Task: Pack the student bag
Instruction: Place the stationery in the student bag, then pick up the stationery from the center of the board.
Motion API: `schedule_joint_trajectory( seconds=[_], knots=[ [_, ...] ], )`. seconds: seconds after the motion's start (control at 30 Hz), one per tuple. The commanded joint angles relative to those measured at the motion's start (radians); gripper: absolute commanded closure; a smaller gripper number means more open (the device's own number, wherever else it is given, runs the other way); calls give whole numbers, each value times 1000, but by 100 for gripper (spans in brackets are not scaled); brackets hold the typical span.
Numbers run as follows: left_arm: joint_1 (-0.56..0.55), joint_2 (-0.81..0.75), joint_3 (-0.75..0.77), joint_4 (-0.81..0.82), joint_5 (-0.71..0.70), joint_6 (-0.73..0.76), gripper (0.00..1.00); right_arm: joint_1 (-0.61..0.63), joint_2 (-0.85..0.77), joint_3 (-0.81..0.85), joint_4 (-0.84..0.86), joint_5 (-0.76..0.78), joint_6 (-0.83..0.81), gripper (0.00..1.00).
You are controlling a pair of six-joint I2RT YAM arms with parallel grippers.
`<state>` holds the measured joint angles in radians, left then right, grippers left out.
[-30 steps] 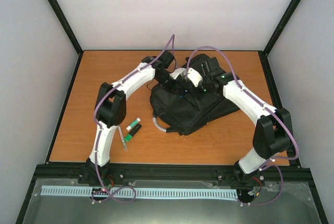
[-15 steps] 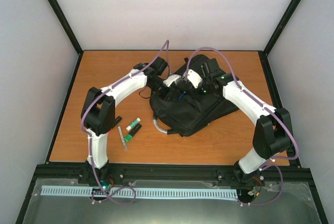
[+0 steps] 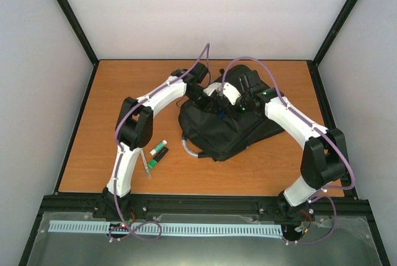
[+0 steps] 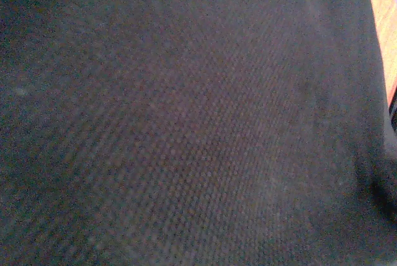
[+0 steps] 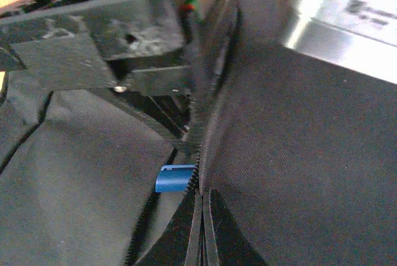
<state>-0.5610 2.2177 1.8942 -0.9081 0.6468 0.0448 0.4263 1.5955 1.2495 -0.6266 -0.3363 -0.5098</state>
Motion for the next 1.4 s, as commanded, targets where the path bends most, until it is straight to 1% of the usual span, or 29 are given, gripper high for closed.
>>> schedule_joint_trajectory(
  seconds=[0.0,0.07,0.13,0.3,0.43,0.57,0.67,0.8,0.83,0.87,0.9,0.93,0.97,1.0,1.07,1.13,1.17,1.2,1.27,1.3,1.33,1.37],
  knots=[
    [7,60,203,9,-21,10,97,12,-43,-10,-6,-43,-5,97],
    [7,57,224,7,-33,21,97,12,-45,-14,-6,-39,-6,97],
    [7,42,206,-4,-40,33,97,12,-48,-20,-4,-37,-8,97],
    [9,-51,46,-14,-24,49,94,12,-52,-33,6,-37,-6,97],
    [9,-169,-79,-31,-15,82,91,12,-51,-31,9,-33,-6,97],
    [9,-283,-173,-65,-41,130,87,12,-52,-31,8,-47,-11,97],
    [10,-372,-246,-74,-88,150,84,12,-51,-46,11,-60,-15,97],
    [25,-550,-344,-7,-262,114,82,12,-43,-57,13,-83,-8,97],
    [40,-603,-383,32,-292,85,75,12,-39,-58,13,-87,-7,97],
    [53,-664,-430,78,-323,58,58,14,-33,-58,12,-91,-6,97],
    [58,-716,-484,134,-376,28,38,14,-23,-58,13,-95,-3,97],
    [59,-752,-529,182,-398,-4,16,17,-19,-60,15,-98,2,97],
    [59,-769,-560,215,-437,-35,3,20,-11,-65,22,-101,8,97],
    [59,-762,-568,225,-471,-66,1,24,-6,-76,31,-96,12,97],
    [64,-704,-531,179,-513,-119,0,35,-3,-110,54,-80,21,97],
    [82,-650,-505,132,-487,-143,0,45,-9,-151,69,-80,29,96],
    [97,-653,-520,145,-460,-141,0,50,-14,-170,74,-82,33,94],
    [110,-665,-536,155,-444,-135,0,54,-19,-186,77,-81,38,88],
    [122,-672,-541,144,-444,-116,0,55,-28,-200,81,-72,51,64],
    [123,-672,-540,134,-450,-104,0,55,-34,-199,83,-63,55,56],
    [123,-679,-548,132,-463,-95,0,55,-40,-194,84,-55,55,51],
    [124,-690,-559,135,-483,-89,0,55,-48,-187,84,-46,51,50]
  ],
)
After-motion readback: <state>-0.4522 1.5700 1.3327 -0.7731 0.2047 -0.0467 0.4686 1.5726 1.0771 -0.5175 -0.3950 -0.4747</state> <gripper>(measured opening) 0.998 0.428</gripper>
